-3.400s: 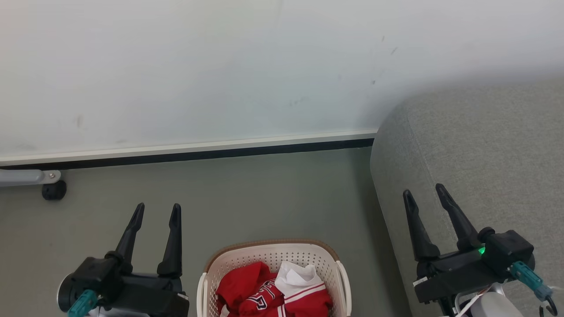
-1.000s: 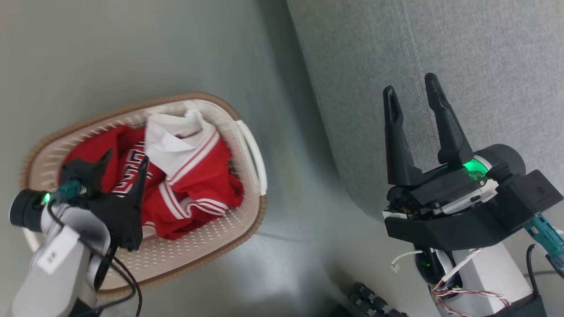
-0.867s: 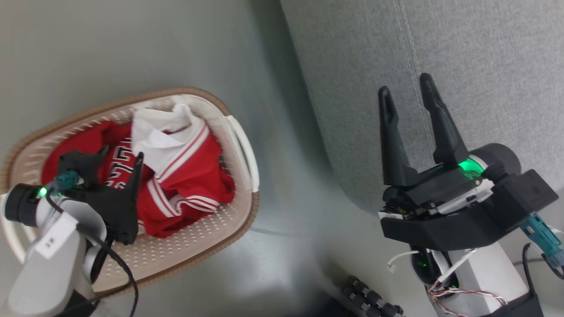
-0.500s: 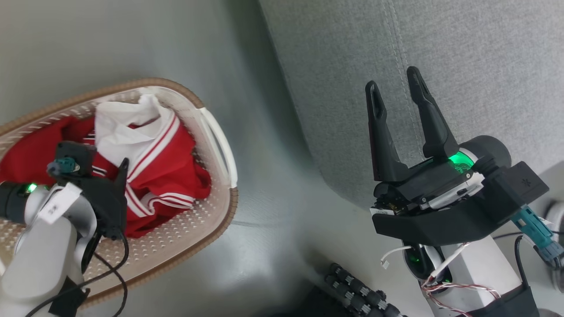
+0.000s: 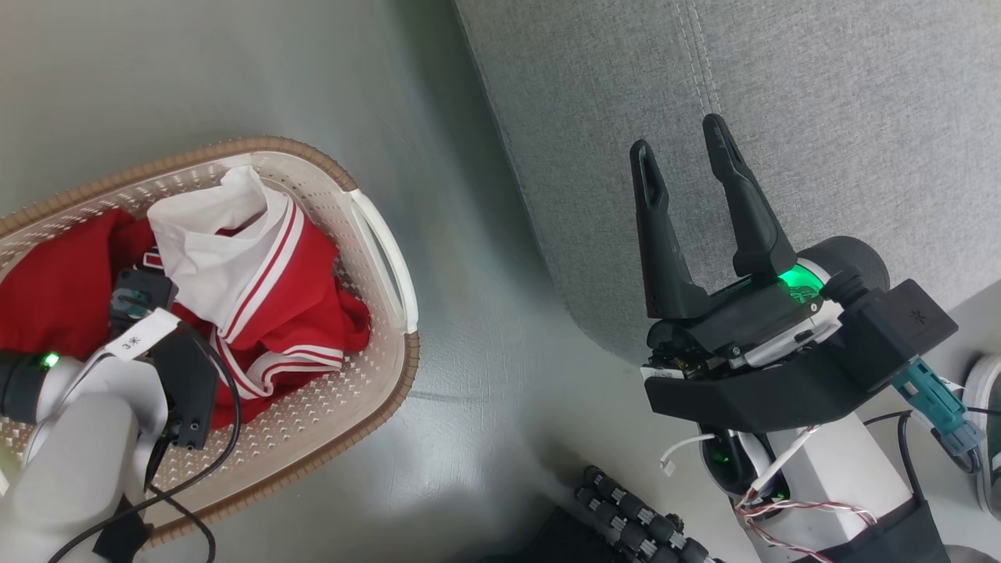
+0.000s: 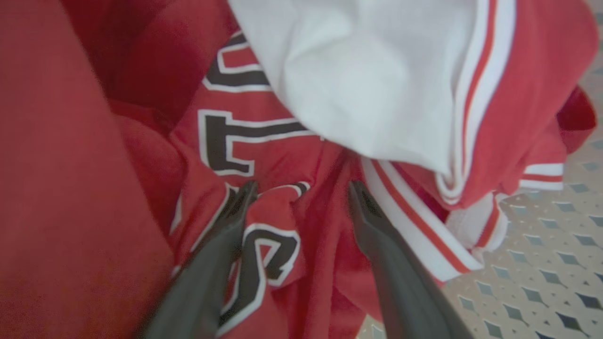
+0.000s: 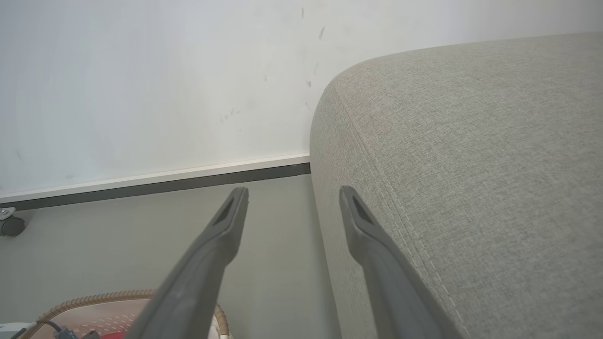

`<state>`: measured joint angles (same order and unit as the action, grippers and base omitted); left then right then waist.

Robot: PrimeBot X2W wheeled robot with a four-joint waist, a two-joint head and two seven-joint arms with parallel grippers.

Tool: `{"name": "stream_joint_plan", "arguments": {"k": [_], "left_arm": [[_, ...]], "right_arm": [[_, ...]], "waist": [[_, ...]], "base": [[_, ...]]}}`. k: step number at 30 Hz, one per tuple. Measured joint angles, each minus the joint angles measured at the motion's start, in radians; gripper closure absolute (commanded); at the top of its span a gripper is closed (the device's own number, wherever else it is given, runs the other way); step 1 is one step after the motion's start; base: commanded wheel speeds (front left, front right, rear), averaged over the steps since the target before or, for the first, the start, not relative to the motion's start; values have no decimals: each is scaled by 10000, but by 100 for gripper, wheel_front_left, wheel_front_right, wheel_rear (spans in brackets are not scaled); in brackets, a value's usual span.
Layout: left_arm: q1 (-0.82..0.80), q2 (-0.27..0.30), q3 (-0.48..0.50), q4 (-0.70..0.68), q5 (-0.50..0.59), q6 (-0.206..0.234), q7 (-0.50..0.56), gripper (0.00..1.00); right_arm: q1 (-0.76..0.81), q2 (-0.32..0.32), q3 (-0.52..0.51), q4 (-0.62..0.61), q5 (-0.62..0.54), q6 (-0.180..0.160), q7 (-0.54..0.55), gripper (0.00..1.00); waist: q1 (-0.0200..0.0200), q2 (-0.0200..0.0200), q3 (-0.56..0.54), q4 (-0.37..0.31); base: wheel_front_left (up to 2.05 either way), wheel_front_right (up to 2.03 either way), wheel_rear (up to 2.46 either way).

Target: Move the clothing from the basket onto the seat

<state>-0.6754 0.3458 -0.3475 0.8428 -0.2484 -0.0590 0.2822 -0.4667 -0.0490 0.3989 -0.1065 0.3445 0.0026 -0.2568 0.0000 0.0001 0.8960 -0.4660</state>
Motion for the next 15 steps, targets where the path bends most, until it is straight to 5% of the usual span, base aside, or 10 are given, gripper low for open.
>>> {"name": "stream_joint_plan", "arguments": {"k": [1, 2, 4, 5, 15], "left_arm": [[-3, 2, -25, 42, 13, -2, 38, 0], [-12, 4, -59, 96, 36, -25, 69, 11], [-53, 4, -115, 184, 50, -29, 82, 79], [-94, -4, -136, 247, 50, -31, 82, 100], [-128, -282, -144, 623, -44, -217, -320, 100]], "right_arm": [[-13, 0, 17, 0, 0, -40, 0, 0], [-29, 0, 36, 0, 2, -42, 0, 0], [-78, 2, 65, 10, 4, -98, 0, 0], [-105, 2, 67, 48, 10, -115, 0, 0], [-228, 2, 54, 380, 165, -215, 0, 0]], "waist": [[0, 0, -4, 13], [0, 0, -8, 26], [0, 0, -12, 49], [0, 0, -21, 59], [0, 0, -448, 137]], "base": [[0, 0, 0], [0, 0, 0], [0, 0, 0], [0, 0, 0], [0, 0, 0]]}}
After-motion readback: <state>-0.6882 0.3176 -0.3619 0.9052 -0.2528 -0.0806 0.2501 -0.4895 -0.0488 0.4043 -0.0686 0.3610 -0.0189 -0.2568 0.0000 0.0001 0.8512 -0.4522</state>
